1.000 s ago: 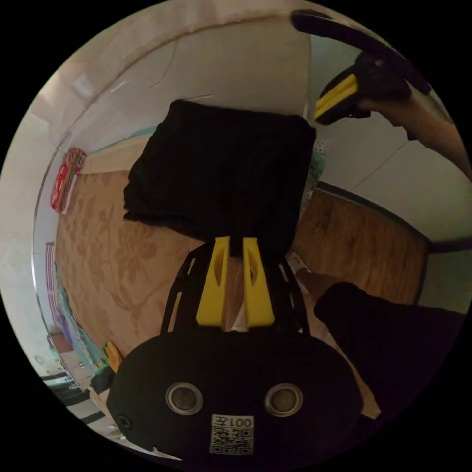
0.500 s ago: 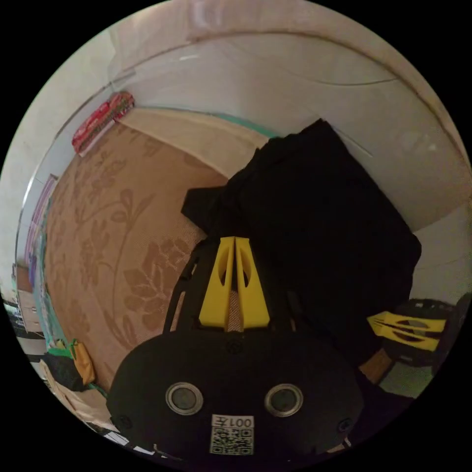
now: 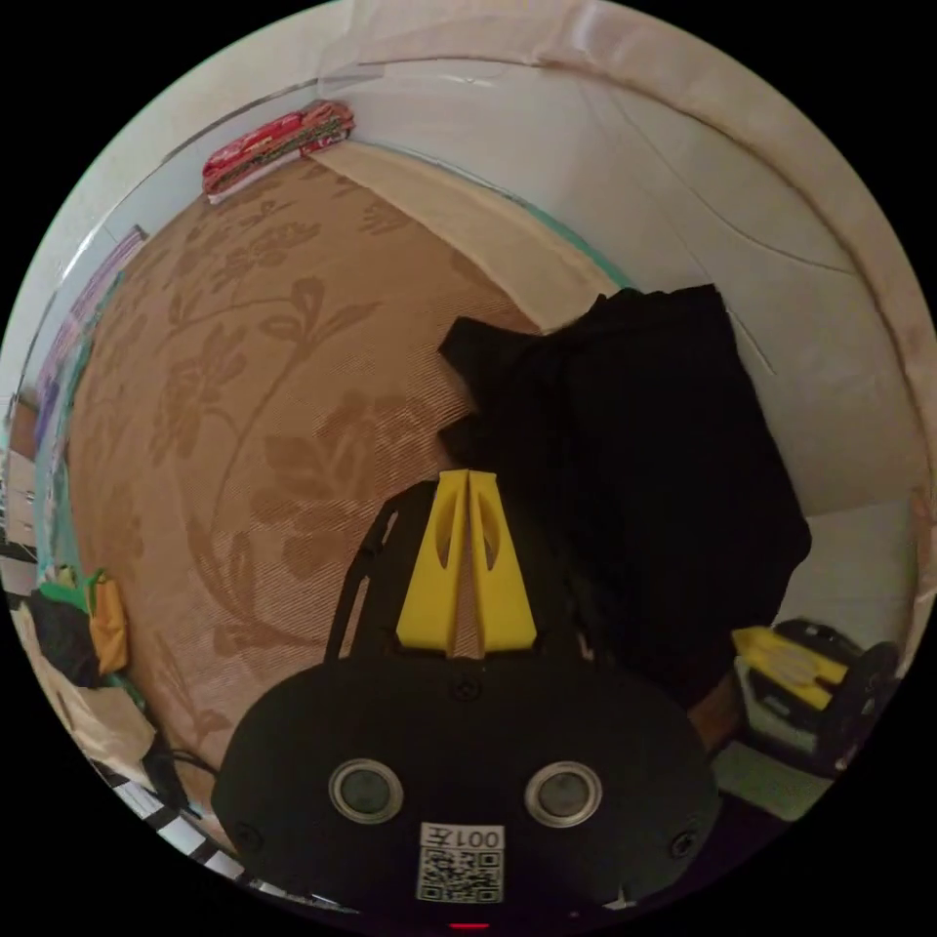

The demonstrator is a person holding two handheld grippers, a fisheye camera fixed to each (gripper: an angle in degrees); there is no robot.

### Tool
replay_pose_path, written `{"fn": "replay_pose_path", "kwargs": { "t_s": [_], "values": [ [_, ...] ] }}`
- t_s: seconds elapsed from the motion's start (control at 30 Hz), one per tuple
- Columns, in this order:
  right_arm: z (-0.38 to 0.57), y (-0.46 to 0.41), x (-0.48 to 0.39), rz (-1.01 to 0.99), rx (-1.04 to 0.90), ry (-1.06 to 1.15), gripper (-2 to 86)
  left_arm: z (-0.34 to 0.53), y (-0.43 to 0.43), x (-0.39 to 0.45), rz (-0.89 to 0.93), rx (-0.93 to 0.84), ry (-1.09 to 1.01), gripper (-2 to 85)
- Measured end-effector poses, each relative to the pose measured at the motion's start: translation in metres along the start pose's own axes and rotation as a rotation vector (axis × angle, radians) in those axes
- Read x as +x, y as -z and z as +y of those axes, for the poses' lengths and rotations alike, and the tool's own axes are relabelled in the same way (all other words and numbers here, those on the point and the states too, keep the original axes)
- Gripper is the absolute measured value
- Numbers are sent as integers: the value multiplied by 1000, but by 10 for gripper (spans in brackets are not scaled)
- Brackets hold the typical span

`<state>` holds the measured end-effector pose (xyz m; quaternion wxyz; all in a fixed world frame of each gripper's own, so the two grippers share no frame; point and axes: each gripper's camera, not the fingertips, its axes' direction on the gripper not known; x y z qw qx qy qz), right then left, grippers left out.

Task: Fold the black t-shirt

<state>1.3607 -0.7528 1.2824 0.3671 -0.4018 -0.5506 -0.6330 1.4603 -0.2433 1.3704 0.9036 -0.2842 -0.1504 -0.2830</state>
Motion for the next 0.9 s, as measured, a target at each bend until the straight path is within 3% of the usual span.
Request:
{"fn": "replay_pose_path", "kwargs": {
  "t_s": [0.07,0.2,0.47,0.8,0.9],
  "values": [
    [-21,34,-8,25,76,-8,0,31,43,-35,-128,-21,-22,-10],
    [-86,111,-28,-51,216,63,1,87,114,-106,-212,-104,41,-10],
    [-257,235,-121,61,372,429,5,239,293,-315,-278,-124,513,-10],
    [-531,396,-352,-275,515,638,66,397,477,-508,-344,-163,653,-10],
    [-612,427,-422,-397,463,670,90,435,531,-548,-312,-154,657,-10]
  ]
}}
